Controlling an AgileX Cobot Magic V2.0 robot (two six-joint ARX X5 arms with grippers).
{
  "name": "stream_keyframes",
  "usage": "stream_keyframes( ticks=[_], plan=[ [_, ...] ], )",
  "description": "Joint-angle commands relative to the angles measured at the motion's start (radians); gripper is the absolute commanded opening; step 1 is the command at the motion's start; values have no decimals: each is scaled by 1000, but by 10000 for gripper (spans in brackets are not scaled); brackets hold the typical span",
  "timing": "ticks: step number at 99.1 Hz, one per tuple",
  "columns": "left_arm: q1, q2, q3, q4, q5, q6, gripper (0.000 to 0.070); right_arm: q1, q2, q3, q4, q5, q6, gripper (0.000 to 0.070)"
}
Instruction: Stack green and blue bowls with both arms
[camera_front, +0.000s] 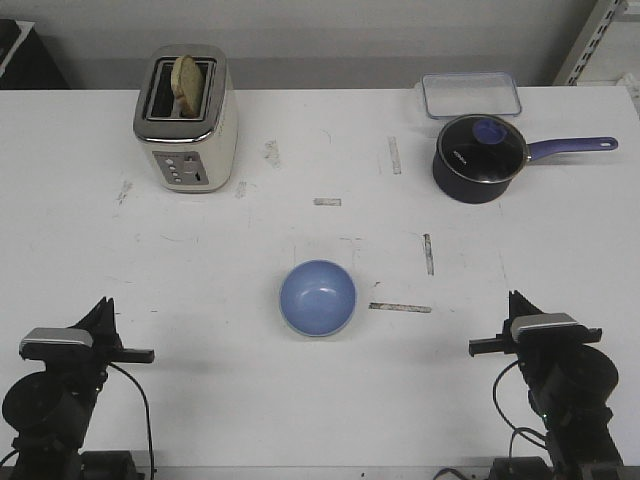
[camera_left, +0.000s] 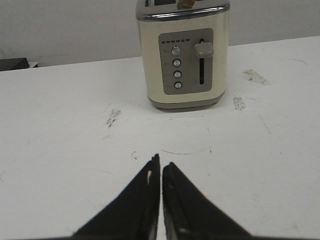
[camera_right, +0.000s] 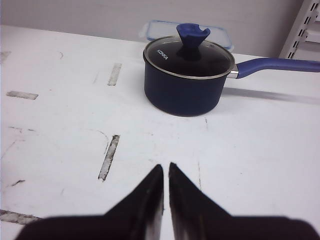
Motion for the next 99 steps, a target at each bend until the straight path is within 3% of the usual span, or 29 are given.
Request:
stream_keyframes(
  ticks=[1,33,54,74,99],
  plan=[
    [3,0,13,13,-3,4,1,3,1,-2,13,0,5,4],
    [2,-9,8,15,-4,0,1,3,1,-2,13,0,5,4],
    [-25,-131,-163,165,-5,-156,1,3,1,-2,13,0,5,4],
    [-24,-270,-375,236,-4,-155,1,3,1,-2,13,0,5,4],
    [-25,-269,-505,346,-3,-155,1,3,1,-2,16,0,5,4]
  ],
)
